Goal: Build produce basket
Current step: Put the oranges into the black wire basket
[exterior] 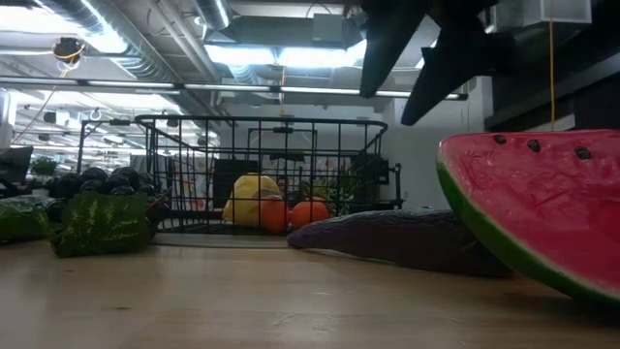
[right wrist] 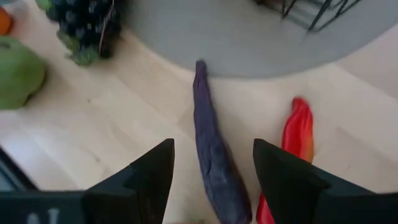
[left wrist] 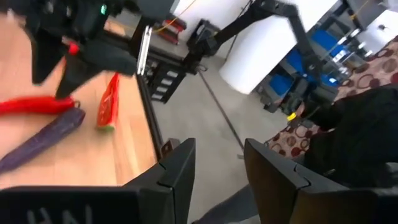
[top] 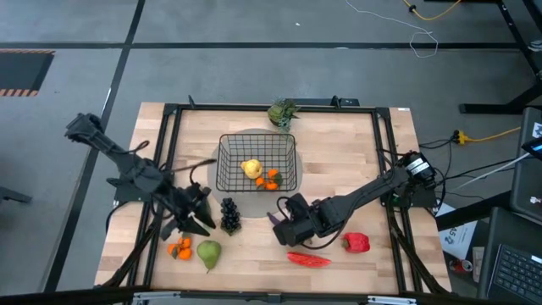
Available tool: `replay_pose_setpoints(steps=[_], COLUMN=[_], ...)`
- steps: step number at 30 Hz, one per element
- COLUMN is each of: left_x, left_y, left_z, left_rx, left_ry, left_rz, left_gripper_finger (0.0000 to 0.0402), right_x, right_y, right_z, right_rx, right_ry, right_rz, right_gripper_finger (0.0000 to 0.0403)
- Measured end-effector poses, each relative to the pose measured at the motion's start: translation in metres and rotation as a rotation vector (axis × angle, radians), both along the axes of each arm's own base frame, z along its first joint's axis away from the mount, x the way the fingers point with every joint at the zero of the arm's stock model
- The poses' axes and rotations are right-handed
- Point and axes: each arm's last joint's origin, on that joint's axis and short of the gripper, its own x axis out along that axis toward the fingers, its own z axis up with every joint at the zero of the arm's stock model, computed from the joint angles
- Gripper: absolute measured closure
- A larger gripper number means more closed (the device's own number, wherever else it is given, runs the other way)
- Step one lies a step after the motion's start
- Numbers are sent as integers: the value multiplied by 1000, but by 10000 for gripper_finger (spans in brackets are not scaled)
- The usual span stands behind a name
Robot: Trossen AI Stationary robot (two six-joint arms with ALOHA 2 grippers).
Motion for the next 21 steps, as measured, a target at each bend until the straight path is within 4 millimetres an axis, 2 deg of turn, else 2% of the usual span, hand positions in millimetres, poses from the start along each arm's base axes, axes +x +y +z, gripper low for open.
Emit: replay_pose_setpoints(steps=[3, 8, 13, 17, 21], left_x=[-3, -19, -38, -44, -47], left_y=[-6, -17, -16, -14, -27], left_z=[-13, -44, -73, -85, -86], left_rx=[-4, -59, -4, 41, 24], left_ry=[151, 571, 923, 1021, 1070], left_rz=[32, 87, 259, 396, 275], left_gripper_finger=[269, 269, 269, 269, 269], right_x=[0, 0, 1, 3, 4], right_y=[-1, -1, 0, 0, 1], right_z=[0, 0, 1, 2, 2], right_rx=[-14, -14, -12, -20, -15], right_ry=[-7, -8, -17, -47, -58], right_rz=[-6, -7, -8, -16, -17], right_gripper_finger=[183, 183, 183, 183, 183])
